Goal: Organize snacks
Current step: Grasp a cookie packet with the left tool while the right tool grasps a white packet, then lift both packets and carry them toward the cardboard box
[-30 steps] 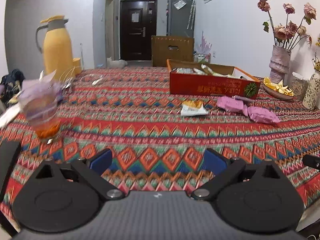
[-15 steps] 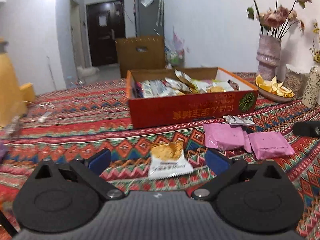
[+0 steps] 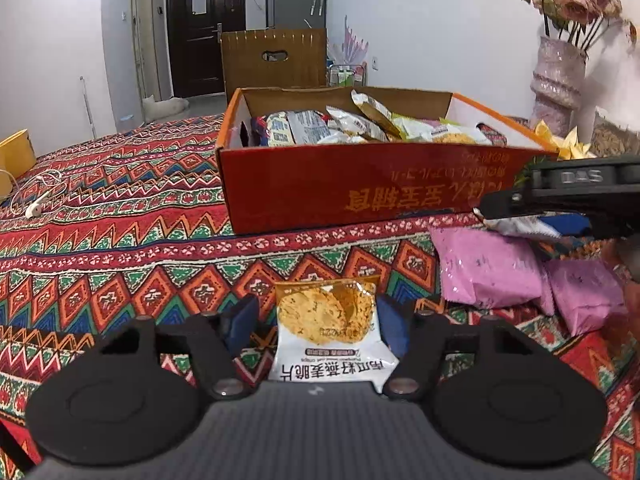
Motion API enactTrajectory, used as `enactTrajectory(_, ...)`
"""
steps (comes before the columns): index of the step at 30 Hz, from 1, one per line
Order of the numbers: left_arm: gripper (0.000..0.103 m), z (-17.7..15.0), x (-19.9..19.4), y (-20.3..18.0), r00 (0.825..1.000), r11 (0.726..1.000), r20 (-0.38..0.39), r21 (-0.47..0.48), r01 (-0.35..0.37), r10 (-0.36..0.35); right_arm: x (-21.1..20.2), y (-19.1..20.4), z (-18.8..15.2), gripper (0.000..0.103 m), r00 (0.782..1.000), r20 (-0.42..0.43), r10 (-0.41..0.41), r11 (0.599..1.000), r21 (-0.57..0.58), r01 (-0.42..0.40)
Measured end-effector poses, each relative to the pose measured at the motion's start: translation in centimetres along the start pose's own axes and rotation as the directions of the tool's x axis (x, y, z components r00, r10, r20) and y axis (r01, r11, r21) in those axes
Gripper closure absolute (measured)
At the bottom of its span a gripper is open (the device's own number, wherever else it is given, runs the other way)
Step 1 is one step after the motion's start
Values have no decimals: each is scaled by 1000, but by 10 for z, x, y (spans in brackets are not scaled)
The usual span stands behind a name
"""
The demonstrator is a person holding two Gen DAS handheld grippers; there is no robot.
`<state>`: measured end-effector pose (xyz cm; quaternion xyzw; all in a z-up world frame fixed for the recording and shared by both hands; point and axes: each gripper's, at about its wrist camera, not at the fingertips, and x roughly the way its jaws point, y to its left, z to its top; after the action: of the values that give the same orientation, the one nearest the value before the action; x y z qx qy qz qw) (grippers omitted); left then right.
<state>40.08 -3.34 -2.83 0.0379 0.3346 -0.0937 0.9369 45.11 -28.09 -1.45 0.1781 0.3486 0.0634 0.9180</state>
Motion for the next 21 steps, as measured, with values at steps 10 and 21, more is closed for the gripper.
enactTrajectory(10,61,-3,-23,-10,1000,999,14,33,-7,7,4,8,-4,62,995,32,-100,987,-121,103)
enactTrajectory(21,60,-31,-139,-1,995,995,95,-99,-3,13,-119,22,-42,62,987,161,9,970,-241,31)
